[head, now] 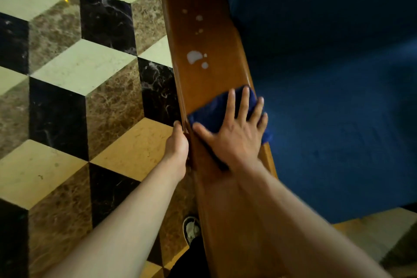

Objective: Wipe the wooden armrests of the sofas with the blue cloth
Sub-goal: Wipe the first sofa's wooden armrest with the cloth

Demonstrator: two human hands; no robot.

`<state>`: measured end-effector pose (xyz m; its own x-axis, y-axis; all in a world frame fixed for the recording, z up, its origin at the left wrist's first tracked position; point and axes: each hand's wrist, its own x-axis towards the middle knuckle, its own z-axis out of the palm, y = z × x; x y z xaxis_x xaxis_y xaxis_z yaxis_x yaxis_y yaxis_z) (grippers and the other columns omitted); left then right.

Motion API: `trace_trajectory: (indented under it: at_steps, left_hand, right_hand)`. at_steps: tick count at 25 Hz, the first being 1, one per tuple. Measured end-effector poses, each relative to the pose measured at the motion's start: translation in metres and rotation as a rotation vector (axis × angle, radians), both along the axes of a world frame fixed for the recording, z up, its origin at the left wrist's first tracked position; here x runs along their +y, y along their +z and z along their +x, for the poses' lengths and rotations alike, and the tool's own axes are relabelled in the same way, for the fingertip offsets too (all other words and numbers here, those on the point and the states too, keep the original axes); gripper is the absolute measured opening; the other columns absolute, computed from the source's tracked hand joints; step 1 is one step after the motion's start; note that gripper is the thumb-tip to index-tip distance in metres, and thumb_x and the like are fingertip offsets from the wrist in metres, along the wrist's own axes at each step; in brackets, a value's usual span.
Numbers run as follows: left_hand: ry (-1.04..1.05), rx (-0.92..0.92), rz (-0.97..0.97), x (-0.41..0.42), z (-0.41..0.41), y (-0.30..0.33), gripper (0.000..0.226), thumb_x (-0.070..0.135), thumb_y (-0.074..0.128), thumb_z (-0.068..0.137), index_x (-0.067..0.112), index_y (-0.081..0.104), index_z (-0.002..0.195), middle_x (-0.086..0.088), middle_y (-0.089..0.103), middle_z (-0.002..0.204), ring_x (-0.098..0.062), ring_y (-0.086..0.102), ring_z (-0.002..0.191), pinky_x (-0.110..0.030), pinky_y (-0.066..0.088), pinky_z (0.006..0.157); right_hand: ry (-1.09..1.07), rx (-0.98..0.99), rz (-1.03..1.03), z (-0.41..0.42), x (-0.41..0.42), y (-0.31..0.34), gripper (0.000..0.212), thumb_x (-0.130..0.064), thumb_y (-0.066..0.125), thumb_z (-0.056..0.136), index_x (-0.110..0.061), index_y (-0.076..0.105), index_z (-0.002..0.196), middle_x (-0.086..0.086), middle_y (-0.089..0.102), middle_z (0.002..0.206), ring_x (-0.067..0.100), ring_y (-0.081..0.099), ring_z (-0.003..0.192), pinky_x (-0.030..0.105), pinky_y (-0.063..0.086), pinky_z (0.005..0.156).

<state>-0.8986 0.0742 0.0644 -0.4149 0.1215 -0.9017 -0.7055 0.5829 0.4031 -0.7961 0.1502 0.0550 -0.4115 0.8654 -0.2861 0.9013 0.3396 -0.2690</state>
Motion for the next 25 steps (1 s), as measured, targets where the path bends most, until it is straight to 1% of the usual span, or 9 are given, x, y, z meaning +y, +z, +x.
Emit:
trace_trajectory:
  at_steps: [4, 7, 9, 11, 12, 15, 17, 20, 25]
  left_hand:
    - [-0.027, 0.011, 0.019, -0.003, -0.006, -0.005, 0.065, 0.068, 0.030, 0.098, 0.018, 0.066, 0.118, -0.014, 0.071, 0.121, -0.037, 0.066, 0.111, -0.059, 0.047, 0.105]
    - [-0.039, -0.041, 0.051, -0.002, -0.016, -0.006, 0.070, 0.070, 0.030, 0.097, 0.016, 0.062, 0.127, -0.016, 0.069, 0.125, -0.038, 0.065, 0.114, -0.060, 0.047, 0.105]
    - [-0.021, -0.039, 0.057, 0.011, -0.034, -0.010, 0.073, 0.072, 0.031, 0.096, 0.017, 0.055, 0.138, -0.015, 0.067, 0.131, -0.037, 0.064, 0.118, -0.059, 0.048, 0.105]
    - [0.006, -0.018, 0.080, 0.032, -0.055, -0.013, 0.071, 0.071, 0.032, 0.096, 0.021, 0.051, 0.143, -0.011, 0.066, 0.133, -0.036, 0.063, 0.120, -0.059, 0.047, 0.106]
    - [0.020, 0.006, 0.095, 0.042, -0.064, -0.014, 0.070, 0.071, 0.032, 0.096, 0.022, 0.052, 0.142, -0.010, 0.067, 0.131, -0.034, 0.063, 0.119, -0.058, 0.047, 0.106]
    - [0.035, 0.014, 0.114, 0.064, -0.097, -0.021, 0.066, 0.068, 0.032, 0.098, 0.014, 0.067, 0.114, -0.009, 0.079, 0.099, -0.030, 0.071, 0.099, -0.047, 0.056, 0.085]
    - [0.034, -0.074, 0.140, 0.068, -0.115, -0.026, 0.071, 0.068, 0.030, 0.098, 0.012, 0.073, 0.104, -0.011, 0.081, 0.084, -0.033, 0.073, 0.090, -0.042, 0.056, 0.073]
    - [-0.004, -0.143, 0.206, 0.073, -0.148, -0.026, 0.075, 0.069, 0.029, 0.098, 0.010, 0.073, 0.108, -0.016, 0.081, 0.089, -0.037, 0.075, 0.091, -0.051, 0.060, 0.080]
    - [-0.015, -0.235, 0.271, 0.085, -0.184, -0.015, 0.078, 0.075, 0.026, 0.094, 0.014, 0.071, 0.115, -0.018, 0.081, 0.096, -0.041, 0.072, 0.102, -0.058, 0.055, 0.095]
  right_hand:
    - [-0.293, 0.188, -0.229, -0.034, 0.105, -0.004, 0.116, -0.097, 0.042, 0.075, -0.021, 0.024, 0.161, 0.018, 0.047, 0.155, 0.045, 0.055, 0.131, 0.053, 0.046, 0.102]
    - [-0.467, 0.370, -0.459, -0.007, 0.115, -0.005, 0.086, -0.084, 0.045, 0.090, -0.021, 0.048, 0.148, 0.012, 0.063, 0.141, 0.035, 0.062, 0.124, 0.039, 0.047, 0.091]
    - [-0.449, 0.352, -0.428, 0.034, 0.074, -0.003, 0.083, -0.083, 0.046, 0.089, -0.027, 0.046, 0.150, 0.010, 0.064, 0.142, 0.032, 0.064, 0.119, 0.033, 0.047, 0.085]
    - [-0.300, 0.172, -0.265, 0.066, 0.010, 0.005, 0.106, -0.092, 0.046, 0.078, -0.029, 0.025, 0.161, 0.011, 0.049, 0.158, 0.033, 0.056, 0.131, 0.039, 0.051, 0.099]
    - [-0.174, 0.027, -0.166, 0.074, -0.024, 0.004, 0.118, -0.098, 0.039, 0.076, -0.026, 0.011, 0.166, 0.015, 0.033, 0.167, 0.037, 0.043, 0.145, 0.048, 0.043, 0.112]
    - [-0.082, -0.174, -0.039, 0.015, -0.053, 0.001, 0.133, -0.104, 0.030, 0.072, -0.022, -0.016, 0.165, 0.022, -0.018, 0.173, 0.051, -0.018, 0.157, 0.065, -0.007, 0.126]
    - [0.030, -0.185, -0.009, -0.055, -0.025, -0.003, 0.127, -0.092, 0.046, 0.079, -0.023, -0.019, 0.164, 0.021, -0.030, 0.170, 0.051, -0.034, 0.152, 0.067, -0.021, 0.122]
    - [0.088, -0.131, 0.102, -0.153, 0.051, -0.009, 0.107, -0.056, 0.062, 0.093, -0.021, -0.007, 0.167, 0.020, -0.019, 0.174, 0.051, -0.021, 0.156, 0.069, -0.005, 0.126]
    - [0.209, -0.090, 0.214, -0.188, 0.066, -0.008, 0.092, -0.039, 0.061, 0.100, -0.021, 0.003, 0.169, 0.011, -0.005, 0.177, 0.039, -0.007, 0.163, 0.057, 0.005, 0.132]
